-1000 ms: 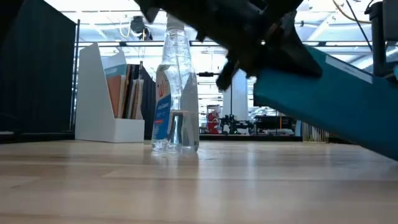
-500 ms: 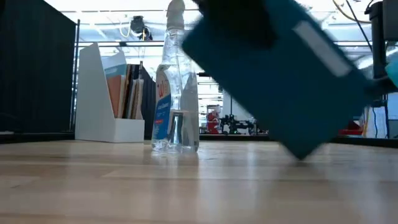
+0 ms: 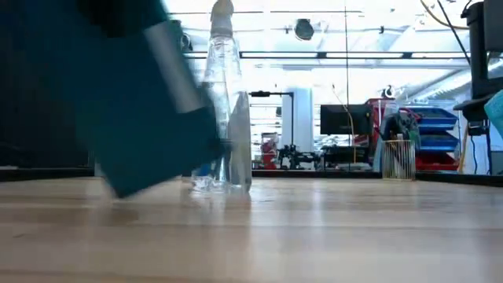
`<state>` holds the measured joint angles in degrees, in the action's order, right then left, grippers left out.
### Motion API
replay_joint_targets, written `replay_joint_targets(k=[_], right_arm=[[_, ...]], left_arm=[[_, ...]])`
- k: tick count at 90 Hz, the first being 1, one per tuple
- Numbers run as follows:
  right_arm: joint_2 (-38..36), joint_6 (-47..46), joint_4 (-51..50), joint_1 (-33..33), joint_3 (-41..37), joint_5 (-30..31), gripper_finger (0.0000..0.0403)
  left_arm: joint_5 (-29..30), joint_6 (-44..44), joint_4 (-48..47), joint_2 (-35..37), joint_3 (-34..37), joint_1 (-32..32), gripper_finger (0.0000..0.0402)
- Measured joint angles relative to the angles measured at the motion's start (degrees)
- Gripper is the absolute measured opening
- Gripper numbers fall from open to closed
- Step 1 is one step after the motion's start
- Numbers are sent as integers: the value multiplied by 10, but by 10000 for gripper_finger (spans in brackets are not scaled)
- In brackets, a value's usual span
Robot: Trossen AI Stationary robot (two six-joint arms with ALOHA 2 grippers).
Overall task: Apply microfiber cloth
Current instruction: Wipe the back of the tablet with the blue microfiber cloth
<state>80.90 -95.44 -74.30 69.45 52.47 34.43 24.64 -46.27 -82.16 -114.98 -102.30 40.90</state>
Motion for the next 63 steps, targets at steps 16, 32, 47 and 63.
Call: replay_joint_targets(k=[16, 32, 47, 63], right_arm=[[0, -2, 0, -2, 0, 6, 0], [0, -13, 5, -4, 0, 6, 0], [4, -14, 14, -4, 0, 6, 0], [22, -14, 24, -4, 0, 6, 0]], left_arm=[[-16, -96, -72, 1, 36, 30, 13], [-50, -120, -87, 1, 127, 42, 13], [-46, -161, -73, 1, 218, 44, 20], [-33, -193, -54, -1, 265, 46, 55]])
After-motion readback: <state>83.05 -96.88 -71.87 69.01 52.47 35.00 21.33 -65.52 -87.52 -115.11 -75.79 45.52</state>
